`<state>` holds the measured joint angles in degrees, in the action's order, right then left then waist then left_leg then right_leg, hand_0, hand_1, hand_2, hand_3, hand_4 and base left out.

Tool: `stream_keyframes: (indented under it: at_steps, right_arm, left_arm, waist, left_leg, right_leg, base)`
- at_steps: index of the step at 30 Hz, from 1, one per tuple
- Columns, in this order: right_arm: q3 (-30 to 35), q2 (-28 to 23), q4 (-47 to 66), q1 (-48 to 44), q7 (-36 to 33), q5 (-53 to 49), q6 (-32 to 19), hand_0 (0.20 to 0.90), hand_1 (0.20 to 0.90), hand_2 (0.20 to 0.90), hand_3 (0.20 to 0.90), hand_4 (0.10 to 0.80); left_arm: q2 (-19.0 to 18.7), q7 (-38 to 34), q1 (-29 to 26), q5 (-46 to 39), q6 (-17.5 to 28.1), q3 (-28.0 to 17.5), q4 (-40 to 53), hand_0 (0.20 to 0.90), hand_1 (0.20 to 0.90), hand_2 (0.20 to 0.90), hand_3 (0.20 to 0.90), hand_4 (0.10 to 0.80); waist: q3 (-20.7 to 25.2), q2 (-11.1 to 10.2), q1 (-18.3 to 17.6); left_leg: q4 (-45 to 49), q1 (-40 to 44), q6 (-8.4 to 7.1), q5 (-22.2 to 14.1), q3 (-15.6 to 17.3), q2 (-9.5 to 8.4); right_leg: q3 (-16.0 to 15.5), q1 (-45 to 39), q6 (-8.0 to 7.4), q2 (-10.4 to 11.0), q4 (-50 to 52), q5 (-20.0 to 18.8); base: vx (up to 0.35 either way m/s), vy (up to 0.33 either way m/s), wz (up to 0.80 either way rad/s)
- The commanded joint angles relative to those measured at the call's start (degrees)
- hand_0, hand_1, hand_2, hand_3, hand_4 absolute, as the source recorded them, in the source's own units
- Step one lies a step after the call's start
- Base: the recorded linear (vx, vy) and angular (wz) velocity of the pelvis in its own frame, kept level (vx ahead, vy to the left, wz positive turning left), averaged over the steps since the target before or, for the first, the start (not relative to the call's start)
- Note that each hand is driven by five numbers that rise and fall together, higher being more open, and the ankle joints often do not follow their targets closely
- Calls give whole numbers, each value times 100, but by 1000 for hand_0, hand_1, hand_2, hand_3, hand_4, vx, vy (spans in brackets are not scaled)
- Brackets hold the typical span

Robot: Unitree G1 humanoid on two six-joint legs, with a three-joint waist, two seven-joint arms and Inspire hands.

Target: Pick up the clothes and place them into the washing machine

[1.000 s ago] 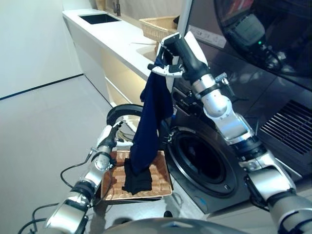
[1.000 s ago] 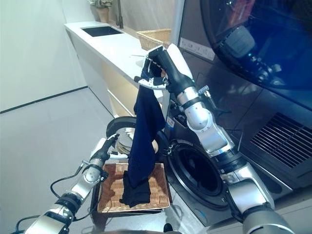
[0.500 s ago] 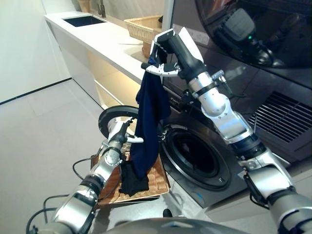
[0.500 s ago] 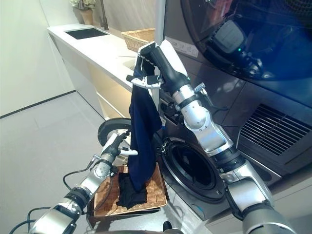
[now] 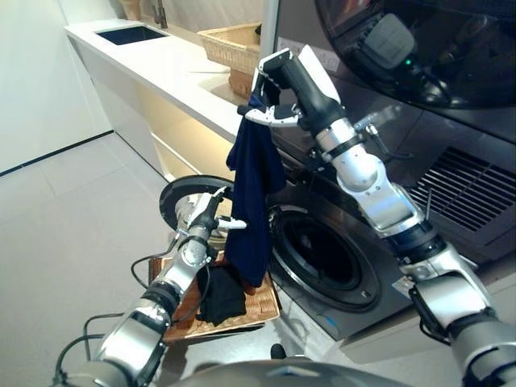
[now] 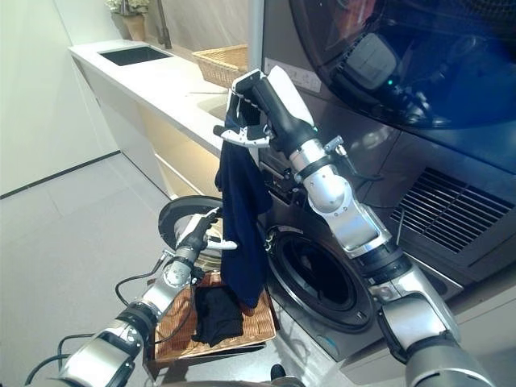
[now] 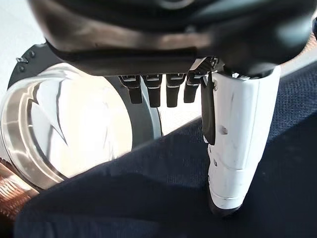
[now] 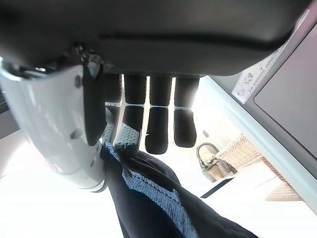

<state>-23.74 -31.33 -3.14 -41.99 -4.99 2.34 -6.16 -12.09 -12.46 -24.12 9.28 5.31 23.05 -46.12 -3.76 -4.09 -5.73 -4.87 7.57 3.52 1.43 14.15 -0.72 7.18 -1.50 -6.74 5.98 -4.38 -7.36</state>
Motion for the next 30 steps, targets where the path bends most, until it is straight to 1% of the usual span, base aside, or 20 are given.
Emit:
stream_keyframes:
  at_steps: [1,6,17,30]
  right_arm:
    - [147,80,-20,-1535,-295,-154,-318,200,200,200,200,300]
    - [91,137,-107,-1577,-266,-156,-312,200,200,200,200,300]
    - [-70,311,-339,-1710,-205,-163,-286,200,200,200,200,300]
    - [-200,517,-72,-1762,-79,-240,-321,200,200,200,200,300]
  left_arm:
    - [186,-87,-1200,-91,408,383,-401,900,900,900,900,800]
    - [285,-73,-1263,-141,426,465,-419,900,900,900,900,800]
    - [357,-2,-1433,-258,438,571,-423,900,900,900,900,800]
    - [503,35,-1534,-462,434,564,-575,900,900,900,900,800]
  waist:
    - [539,120,135]
    - [551,117,126]
    - [562,98,137]
    - [572,92,98]
  left_leg:
    - [21,-43,-287,-171,-359,-44]
    - [22,-51,-287,-167,-367,-42]
    - [44,-48,-284,-169,-384,-46]
    - [62,-43,-280,-169,-365,-37]
  right_leg:
    - [-11,28,-119,-106,740,516]
    - [-17,32,-120,-99,737,508]
    - [-45,-1,-121,-96,747,512]
    - [-6,22,-113,-110,771,512]
  base:
    - [0,0,0]
    - [0,0,0]
    - [0,0,0]
    - [0,0,0]
